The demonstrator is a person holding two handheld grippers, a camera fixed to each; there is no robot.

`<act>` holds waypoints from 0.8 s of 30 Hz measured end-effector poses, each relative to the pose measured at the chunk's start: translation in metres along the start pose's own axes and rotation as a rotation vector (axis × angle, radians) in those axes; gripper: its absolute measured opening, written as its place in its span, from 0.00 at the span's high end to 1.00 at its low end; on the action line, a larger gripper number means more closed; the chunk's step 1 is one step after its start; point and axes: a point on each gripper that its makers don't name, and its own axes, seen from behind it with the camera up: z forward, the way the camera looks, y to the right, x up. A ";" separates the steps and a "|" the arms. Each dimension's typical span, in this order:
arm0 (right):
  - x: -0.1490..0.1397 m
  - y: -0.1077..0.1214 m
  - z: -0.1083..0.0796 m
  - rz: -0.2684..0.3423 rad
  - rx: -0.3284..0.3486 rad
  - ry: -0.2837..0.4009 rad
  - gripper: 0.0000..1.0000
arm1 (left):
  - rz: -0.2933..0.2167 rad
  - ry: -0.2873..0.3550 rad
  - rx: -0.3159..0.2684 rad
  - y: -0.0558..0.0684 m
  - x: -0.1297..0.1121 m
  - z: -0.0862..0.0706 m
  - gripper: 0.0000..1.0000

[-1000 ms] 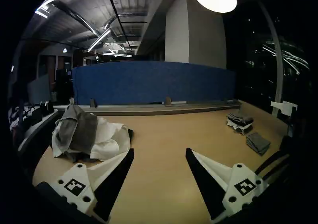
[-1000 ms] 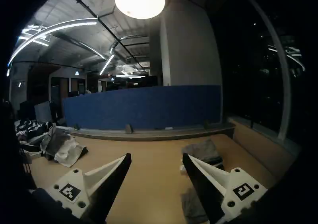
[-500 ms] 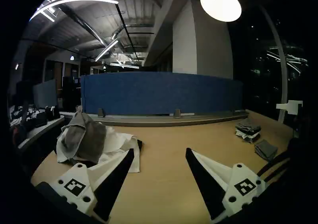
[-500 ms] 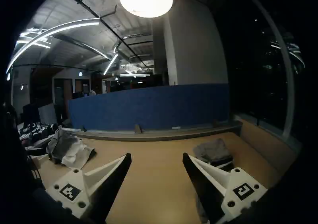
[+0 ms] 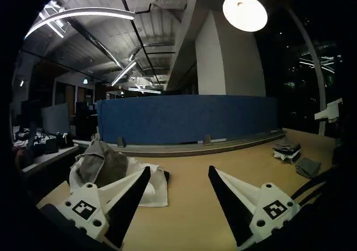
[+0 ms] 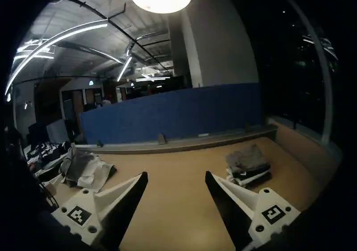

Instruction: Fold towel

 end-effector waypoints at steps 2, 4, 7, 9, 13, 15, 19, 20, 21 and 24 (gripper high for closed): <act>-0.003 -0.001 0.001 0.000 -0.004 -0.008 0.00 | 0.008 0.012 0.004 -0.003 -0.003 0.002 0.03; -0.005 -0.002 0.003 -0.006 -0.004 -0.010 0.00 | 0.009 0.022 0.009 -0.007 -0.007 0.004 0.03; -0.007 -0.004 0.005 -0.021 -0.004 -0.009 0.00 | -0.001 0.035 0.018 -0.011 -0.015 0.007 0.03; -0.008 -0.005 0.008 -0.034 -0.006 -0.008 0.00 | -0.013 0.043 0.025 -0.014 -0.022 0.008 0.03; -0.011 -0.010 0.013 -0.059 -0.003 -0.003 0.00 | -0.023 0.051 0.040 -0.020 -0.036 0.011 0.03; -0.014 -0.013 0.015 -0.070 0.000 -0.003 0.00 | -0.023 0.057 0.047 -0.022 -0.042 0.012 0.03; -0.019 -0.018 0.021 -0.086 0.011 -0.008 0.00 | -0.040 0.058 0.056 -0.025 -0.054 0.012 0.03; -0.020 -0.020 0.022 -0.088 0.014 -0.008 0.00 | -0.046 0.058 0.056 -0.025 -0.057 0.012 0.03; -0.021 -0.021 0.024 -0.089 0.016 -0.008 0.00 | -0.049 0.058 0.057 -0.026 -0.059 0.012 0.03; -0.024 -0.023 0.027 -0.088 0.024 -0.009 0.00 | -0.039 0.058 0.061 -0.027 -0.063 0.012 0.03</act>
